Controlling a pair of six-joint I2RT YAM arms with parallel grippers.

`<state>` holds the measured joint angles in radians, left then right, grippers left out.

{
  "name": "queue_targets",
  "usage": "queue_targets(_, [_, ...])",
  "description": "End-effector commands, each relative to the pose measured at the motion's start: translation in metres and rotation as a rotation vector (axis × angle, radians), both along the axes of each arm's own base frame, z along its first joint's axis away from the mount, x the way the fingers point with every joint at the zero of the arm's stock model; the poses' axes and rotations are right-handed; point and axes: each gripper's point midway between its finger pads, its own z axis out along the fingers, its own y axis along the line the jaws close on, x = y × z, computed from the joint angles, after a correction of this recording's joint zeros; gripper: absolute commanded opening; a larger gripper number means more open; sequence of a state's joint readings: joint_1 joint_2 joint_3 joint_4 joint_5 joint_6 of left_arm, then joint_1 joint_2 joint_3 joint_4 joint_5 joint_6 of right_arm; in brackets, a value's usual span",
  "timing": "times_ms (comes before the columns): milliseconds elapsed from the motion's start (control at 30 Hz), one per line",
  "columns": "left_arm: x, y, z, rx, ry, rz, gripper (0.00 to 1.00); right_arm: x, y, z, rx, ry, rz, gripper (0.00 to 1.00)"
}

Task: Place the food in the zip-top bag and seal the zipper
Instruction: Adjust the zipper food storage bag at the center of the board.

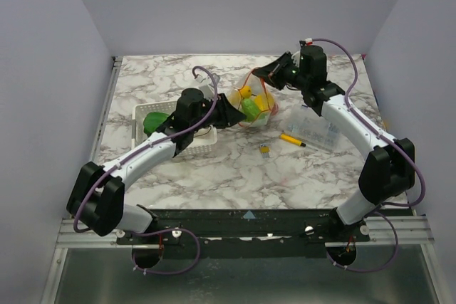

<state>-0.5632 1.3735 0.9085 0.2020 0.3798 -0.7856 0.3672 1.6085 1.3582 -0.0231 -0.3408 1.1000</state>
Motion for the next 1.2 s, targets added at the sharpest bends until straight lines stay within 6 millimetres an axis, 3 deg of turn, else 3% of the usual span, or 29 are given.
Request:
queue_targets(0, [0.001, -0.001, 0.004, -0.016, -0.045, 0.005, 0.22, -0.006, 0.004, 0.025, 0.007, -0.063, 0.049, 0.01])
queue_targets(100, [-0.007, 0.007, 0.005, 0.003, -0.108, 0.029, 0.27, -0.007, 0.003, 0.024, -0.005, -0.067, 0.049, 0.01])
queue_targets(200, [-0.007, 0.027, -0.003, 0.049, -0.1, 0.14, 0.55, -0.007, 0.002, 0.023, -0.012, -0.071, 0.045, 0.01])
queue_targets(233, [-0.005, 0.034, -0.007, 0.064, -0.089, 0.18, 0.58, -0.007, 0.002, 0.023, -0.015, -0.073, 0.044, 0.01])
queue_targets(333, [0.001, 0.04, -0.012, 0.082, -0.056, 0.234, 0.59, -0.009, 0.002, 0.024, -0.016, -0.074, 0.046, 0.01])
queue_targets(567, [0.014, 0.034, -0.016, 0.068, 0.002, 0.275, 0.48, -0.008, 0.001, 0.024, -0.018, -0.078, 0.044, 0.01])
queue_targets(633, [0.017, 0.037, -0.015, 0.068, -0.007, 0.294, 0.51, -0.008, 0.001, 0.025, -0.022, -0.08, 0.044, 0.01])
queue_targets(967, [0.018, 0.006, -0.027, 0.042, 0.042, 0.195, 0.53, -0.007, 0.002, 0.024, -0.02, -0.076, 0.045, 0.01])
queue_targets(1033, [0.019, 0.005, -0.035, 0.057, 0.061, 0.197, 0.47, -0.008, 0.001, 0.026, -0.021, -0.081, 0.044, 0.01])
queue_targets(1167, [0.021, 0.004, -0.042, 0.071, 0.089, 0.195, 0.0, -0.007, -0.001, 0.024, -0.039, -0.089, 0.038, 0.01])
